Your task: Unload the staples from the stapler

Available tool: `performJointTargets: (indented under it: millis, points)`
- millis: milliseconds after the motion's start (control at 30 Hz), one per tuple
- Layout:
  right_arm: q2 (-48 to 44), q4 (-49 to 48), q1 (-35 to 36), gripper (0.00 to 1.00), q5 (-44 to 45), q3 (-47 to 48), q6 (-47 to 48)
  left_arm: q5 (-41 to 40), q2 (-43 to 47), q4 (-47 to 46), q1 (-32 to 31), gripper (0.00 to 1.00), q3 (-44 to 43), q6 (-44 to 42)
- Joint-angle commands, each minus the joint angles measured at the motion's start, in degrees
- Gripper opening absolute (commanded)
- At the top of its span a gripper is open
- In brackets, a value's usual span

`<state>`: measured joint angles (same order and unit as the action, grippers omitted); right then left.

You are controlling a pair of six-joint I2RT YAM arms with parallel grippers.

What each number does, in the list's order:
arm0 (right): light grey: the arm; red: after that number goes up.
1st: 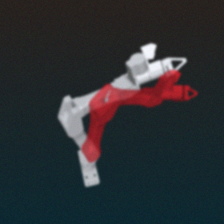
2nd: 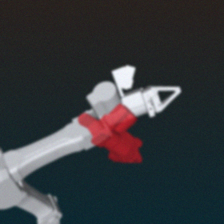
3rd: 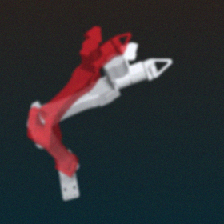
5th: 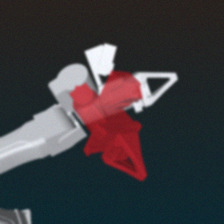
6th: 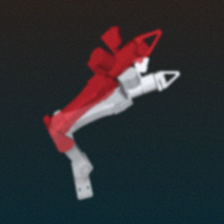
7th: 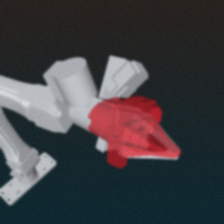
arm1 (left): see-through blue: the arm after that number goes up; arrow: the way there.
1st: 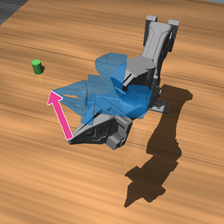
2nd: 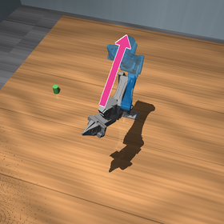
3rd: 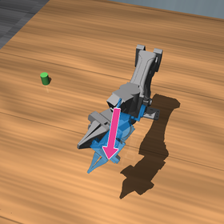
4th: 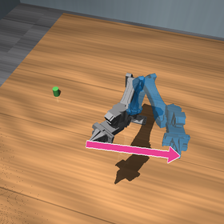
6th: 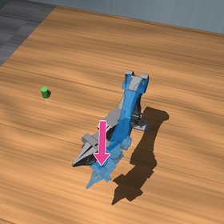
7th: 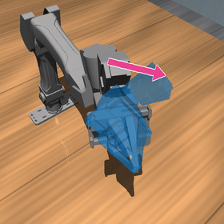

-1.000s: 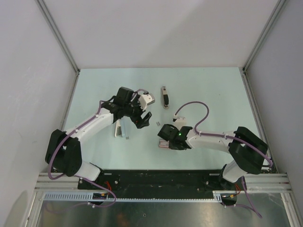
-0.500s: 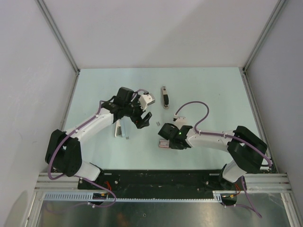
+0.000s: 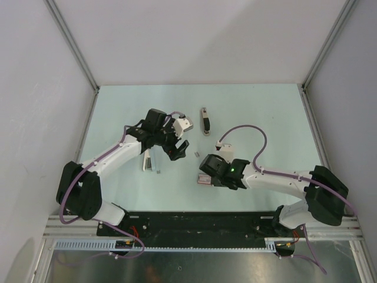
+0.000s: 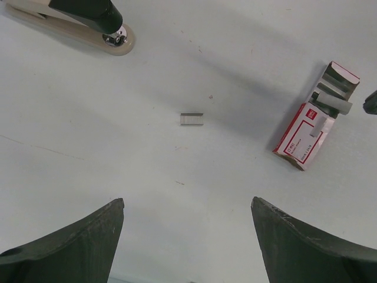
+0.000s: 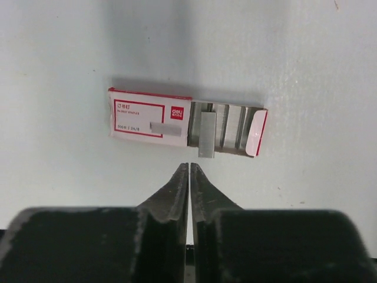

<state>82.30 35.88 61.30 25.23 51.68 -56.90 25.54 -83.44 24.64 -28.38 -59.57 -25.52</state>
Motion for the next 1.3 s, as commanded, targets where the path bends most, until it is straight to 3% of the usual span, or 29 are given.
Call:
performJointTargets:
  millis: [0, 600, 1267]
  points:
    - [-3.5, -0.9, 0.3, 0.03, -1.7, -2.9, 1.8, -0.2, 2.5, -0.5, -0.5, 0.93, 0.3, -1.8]
    - [0.7, -5.9, -5.5, 0.0, -14.4, -4.2, 11.5, -0.6, 2.6, -0.5, -0.5, 0.93, -0.2, -1.5]
    - [3.3, -7.5, -9.2, 0.0, -17.6, -4.2, 14.5, -0.9, 2.5, -0.5, -0.5, 0.93, -0.2, -2.1]
